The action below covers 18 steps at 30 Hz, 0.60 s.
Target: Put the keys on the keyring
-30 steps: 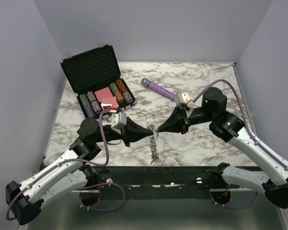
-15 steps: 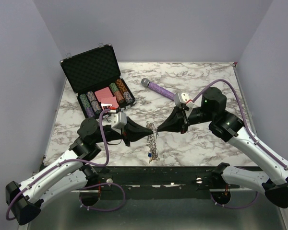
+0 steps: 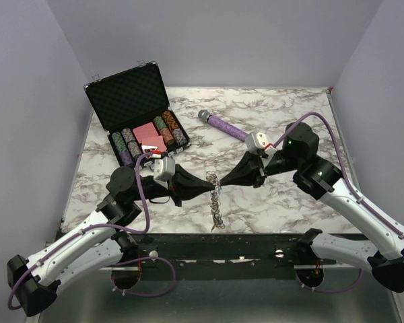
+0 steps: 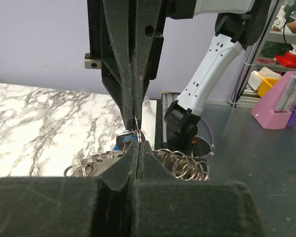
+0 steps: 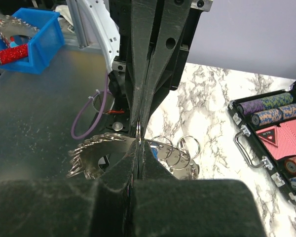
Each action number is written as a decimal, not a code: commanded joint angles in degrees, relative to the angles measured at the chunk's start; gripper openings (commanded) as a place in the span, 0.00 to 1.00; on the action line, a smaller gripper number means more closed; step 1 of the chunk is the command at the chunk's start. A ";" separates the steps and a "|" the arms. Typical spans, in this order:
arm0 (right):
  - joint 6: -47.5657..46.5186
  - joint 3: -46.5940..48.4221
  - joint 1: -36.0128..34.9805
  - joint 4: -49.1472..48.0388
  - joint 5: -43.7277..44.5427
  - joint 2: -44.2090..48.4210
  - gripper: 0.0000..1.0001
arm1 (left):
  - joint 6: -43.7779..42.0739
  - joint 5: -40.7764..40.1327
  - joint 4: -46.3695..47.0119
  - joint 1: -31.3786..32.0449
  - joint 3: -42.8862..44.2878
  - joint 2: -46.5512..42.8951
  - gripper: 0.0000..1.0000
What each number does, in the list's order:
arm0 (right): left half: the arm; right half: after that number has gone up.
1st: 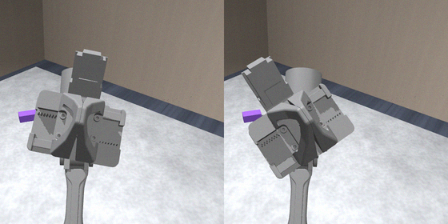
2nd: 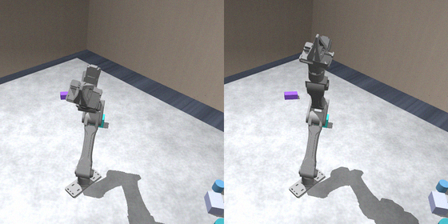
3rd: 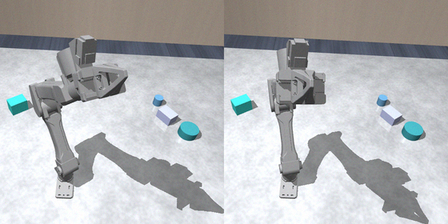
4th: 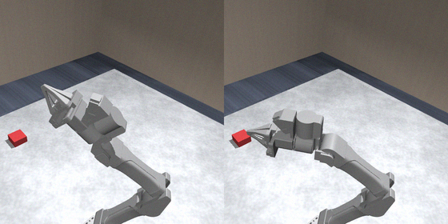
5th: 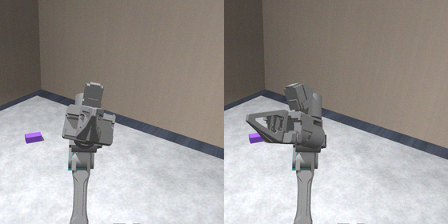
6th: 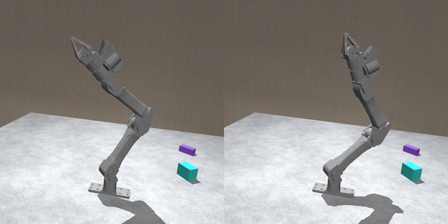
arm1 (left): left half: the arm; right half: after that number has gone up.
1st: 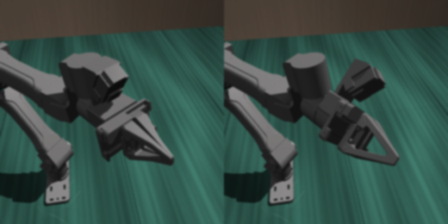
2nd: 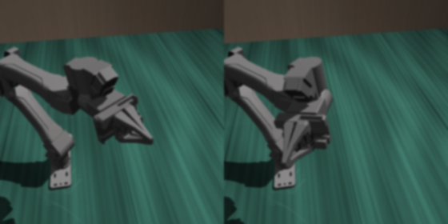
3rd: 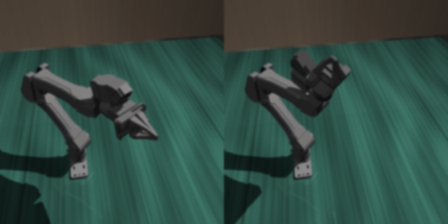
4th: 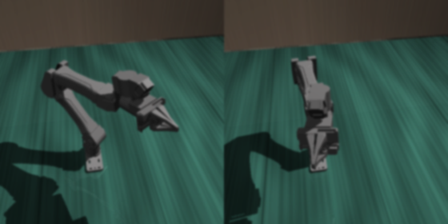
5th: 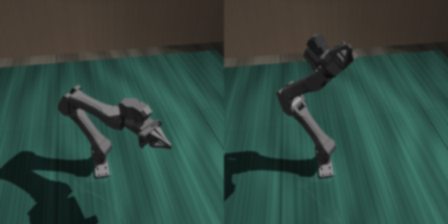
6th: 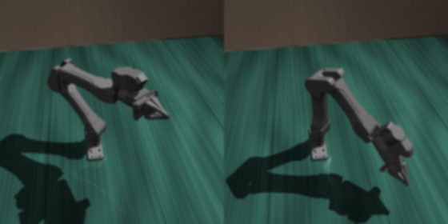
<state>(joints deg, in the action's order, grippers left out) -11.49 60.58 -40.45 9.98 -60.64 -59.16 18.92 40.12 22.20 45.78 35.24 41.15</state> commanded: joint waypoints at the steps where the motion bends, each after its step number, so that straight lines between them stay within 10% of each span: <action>1: -3.27 -0.19 -0.33 -1.54 -1.14 0.44 0.00 | 2.35 2.86 6.01 0.36 0.70 -1.68 0.00; 18: -6.71 -1.43 -0.25 -5.93 -3.17 1.23 0.00 | 4.81 4.27 7.69 0.36 -0.44 -1.86 0.00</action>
<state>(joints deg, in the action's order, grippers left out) -17.17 59.88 -40.56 7.14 -63.53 -58.57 22.20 41.60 25.52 45.78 34.70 40.07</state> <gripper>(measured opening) 0.005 0.006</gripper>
